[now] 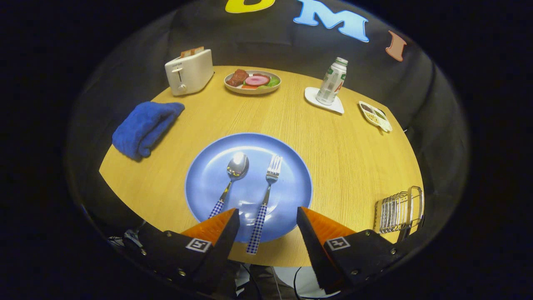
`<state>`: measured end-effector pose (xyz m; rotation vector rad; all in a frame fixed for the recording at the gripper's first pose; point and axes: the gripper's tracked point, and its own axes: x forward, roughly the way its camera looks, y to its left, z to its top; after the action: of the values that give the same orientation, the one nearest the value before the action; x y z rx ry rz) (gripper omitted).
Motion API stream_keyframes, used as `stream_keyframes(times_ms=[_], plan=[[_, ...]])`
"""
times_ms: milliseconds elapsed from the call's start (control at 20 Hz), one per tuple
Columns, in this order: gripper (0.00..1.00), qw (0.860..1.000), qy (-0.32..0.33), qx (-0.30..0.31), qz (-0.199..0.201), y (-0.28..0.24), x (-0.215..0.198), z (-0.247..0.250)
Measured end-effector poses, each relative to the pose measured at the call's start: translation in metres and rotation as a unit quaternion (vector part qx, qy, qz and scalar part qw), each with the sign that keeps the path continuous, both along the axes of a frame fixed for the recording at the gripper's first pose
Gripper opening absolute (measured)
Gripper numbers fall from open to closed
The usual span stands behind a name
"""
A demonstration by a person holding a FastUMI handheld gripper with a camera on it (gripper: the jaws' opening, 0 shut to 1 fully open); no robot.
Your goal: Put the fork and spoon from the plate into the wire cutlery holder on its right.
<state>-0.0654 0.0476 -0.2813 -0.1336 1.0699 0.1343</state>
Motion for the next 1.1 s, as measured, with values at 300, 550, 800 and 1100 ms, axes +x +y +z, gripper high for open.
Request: stream_keyframes(times_ms=[300,550,800,1100], plan=[[0.58,0.998,0.062,-0.001,0.002,0.003,-0.01,-0.018],[0.39,0.993,0.114,-0.01,0.026,0.009,-0.012,-0.036],[0.1,0.99,0.134,-0.011,0.046,0.011,-0.008,-0.037],[0.01,0.989,0.126,-0.026,0.071,0.0,0.001,-0.019]])
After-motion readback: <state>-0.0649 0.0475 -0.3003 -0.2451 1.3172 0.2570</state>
